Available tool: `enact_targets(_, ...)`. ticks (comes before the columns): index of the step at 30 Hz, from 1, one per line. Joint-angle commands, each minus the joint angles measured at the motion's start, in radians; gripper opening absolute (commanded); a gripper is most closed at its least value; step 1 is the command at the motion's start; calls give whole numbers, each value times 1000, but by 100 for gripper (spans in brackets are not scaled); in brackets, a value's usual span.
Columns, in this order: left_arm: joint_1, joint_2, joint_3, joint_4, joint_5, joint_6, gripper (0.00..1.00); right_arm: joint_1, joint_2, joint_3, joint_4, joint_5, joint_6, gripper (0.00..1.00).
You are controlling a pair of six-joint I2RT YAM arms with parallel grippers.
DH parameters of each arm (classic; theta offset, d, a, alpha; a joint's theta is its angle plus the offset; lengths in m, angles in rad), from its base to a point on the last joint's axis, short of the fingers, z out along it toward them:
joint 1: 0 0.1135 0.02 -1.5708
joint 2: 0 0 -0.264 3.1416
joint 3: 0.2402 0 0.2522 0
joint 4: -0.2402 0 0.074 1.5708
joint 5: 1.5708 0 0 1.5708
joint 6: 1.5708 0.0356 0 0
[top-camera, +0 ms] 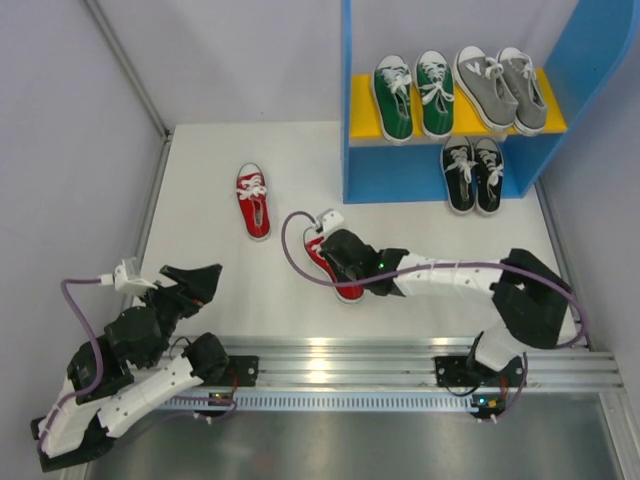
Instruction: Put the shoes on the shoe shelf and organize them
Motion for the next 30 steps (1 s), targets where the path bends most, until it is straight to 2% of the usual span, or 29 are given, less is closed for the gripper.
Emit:
enact_targets(1, -3, -4, 30, -5, -10, 7, 91, 83, -224, -71, -29, 95, 59, 0)
enact_targets(6, -1, 0, 27, -4, -10, 8, 91, 104, -462, -277, -140, 334, 185, 0)
enact_targets(10, -1, 36, 25, -1, -12, 5, 91, 65, -643, -377, -115, 467, 195, 0)
enact_targets(12, -1, 64, 31, 3, -10, 2, 91, -10, -685, -427, -64, 472, 153, 0)
enact_targets(13, -1, 73, 35, 9, -12, 4, 91, -47, -715, -449, 21, 457, 103, 0)
enact_targets(15, -1, 91, 35, 28, -12, 16, 91, -197, -731, -509, 135, 327, 49, 0)
enact_targets(17, -1, 102, 30, 44, -13, 22, 91, -326, -710, -549, 314, 244, -32, 0)
enact_targets(20, -1, 115, 16, 70, -10, 27, 91, -426, -598, -552, 486, 195, -108, 0)
enact_targets(25, -1, 135, 5, 88, -5, 28, 91, -558, -365, -489, 687, 119, -175, 0)
enact_targets(30, -1, 132, 7, 90, -13, 37, 91, -646, -250, -411, 816, 54, -223, 0)
